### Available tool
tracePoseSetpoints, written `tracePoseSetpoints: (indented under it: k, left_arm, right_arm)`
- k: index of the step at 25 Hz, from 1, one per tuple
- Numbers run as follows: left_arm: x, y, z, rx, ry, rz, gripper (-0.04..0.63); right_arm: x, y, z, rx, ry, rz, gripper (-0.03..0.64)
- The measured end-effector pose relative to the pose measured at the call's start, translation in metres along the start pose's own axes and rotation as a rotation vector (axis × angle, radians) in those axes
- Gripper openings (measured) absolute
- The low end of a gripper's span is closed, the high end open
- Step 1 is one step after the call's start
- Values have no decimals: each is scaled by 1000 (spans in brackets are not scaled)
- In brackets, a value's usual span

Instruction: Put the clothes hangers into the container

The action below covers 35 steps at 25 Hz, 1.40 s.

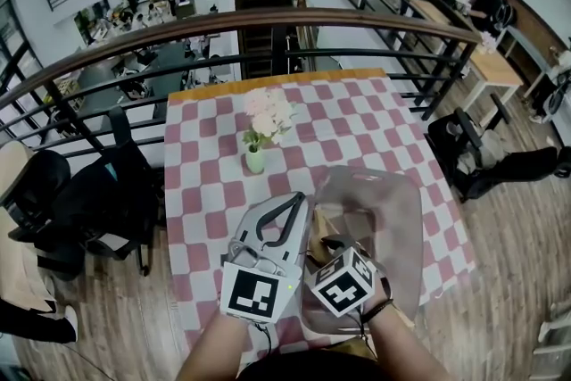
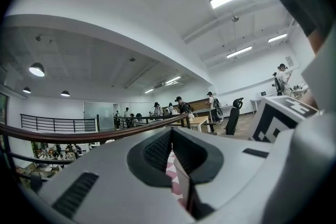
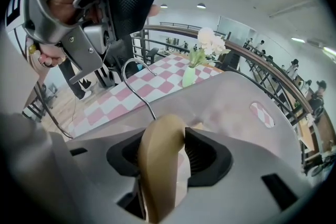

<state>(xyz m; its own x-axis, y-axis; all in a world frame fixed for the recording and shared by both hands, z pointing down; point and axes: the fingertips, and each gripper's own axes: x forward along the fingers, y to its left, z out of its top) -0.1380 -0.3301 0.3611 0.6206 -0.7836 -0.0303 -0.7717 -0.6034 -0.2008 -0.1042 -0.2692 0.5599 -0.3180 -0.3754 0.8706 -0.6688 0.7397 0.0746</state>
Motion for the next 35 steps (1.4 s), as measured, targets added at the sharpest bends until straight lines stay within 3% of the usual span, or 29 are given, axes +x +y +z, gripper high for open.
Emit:
tracePoseSetpoints:
  k: [8, 24, 35]
  left_arm:
    - [-1, -5, 3, 0, -6, -3, 9]
    - [0, -27, 16, 15, -14, -45, 9]
    - [4, -40, 14, -4, 52, -37, 9]
  right_arm:
    - [-6, 4, -6, 14, -6, 48, 222]
    - [-28, -2, -15, 30, -30, 9, 229]
    - [-60, -16, -9, 58, -157, -43, 229]
